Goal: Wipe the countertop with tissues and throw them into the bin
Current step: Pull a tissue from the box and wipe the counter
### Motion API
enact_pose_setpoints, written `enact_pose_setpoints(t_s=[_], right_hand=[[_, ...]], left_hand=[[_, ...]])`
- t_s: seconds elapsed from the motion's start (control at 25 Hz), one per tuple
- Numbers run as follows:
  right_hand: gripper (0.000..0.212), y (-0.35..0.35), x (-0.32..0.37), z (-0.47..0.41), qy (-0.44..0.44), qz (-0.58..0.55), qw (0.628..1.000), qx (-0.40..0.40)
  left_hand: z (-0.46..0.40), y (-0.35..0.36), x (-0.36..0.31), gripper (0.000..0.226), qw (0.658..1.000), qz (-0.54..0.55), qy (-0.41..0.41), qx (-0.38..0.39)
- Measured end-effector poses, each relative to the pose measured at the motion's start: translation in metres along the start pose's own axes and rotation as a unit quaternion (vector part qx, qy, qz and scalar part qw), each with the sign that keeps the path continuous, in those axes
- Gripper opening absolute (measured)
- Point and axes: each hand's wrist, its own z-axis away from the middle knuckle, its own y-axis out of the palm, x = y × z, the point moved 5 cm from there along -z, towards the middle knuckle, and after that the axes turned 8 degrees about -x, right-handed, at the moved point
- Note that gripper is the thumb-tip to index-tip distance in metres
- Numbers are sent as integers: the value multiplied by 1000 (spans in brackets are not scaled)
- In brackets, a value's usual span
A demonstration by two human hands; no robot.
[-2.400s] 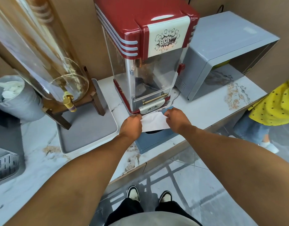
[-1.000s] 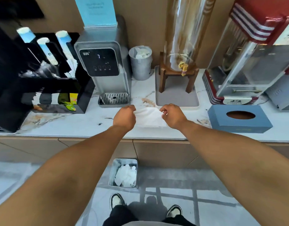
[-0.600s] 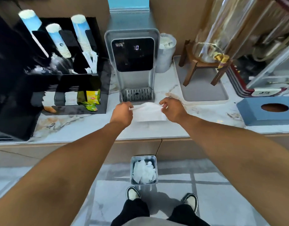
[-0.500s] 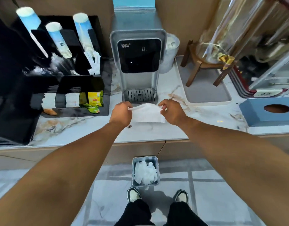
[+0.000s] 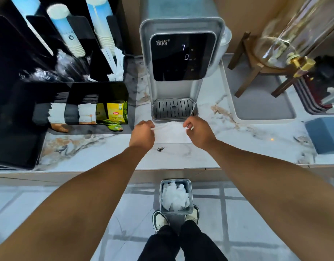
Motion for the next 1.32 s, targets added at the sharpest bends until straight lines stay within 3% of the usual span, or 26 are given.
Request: enact_pose_setpoints(t_s=[0.52, 0.8, 1.04, 1.32], right_hand=[[18, 39, -17, -5, -18, 12, 1000, -16], [20, 21, 3, -11, -69, 88, 993, -44], [27, 54, 25, -1, -99, 107, 987, 71], [40, 89, 33, -2, -37, 138, 988, 53]], left_hand=[[-5, 29, 22, 28, 997, -69, 25, 16], [7, 11, 35, 39, 997, -58, 45, -33], [33, 0, 48, 36, 988, -73, 122, -55], [56, 13, 87, 49, 980, -95, 170, -47]])
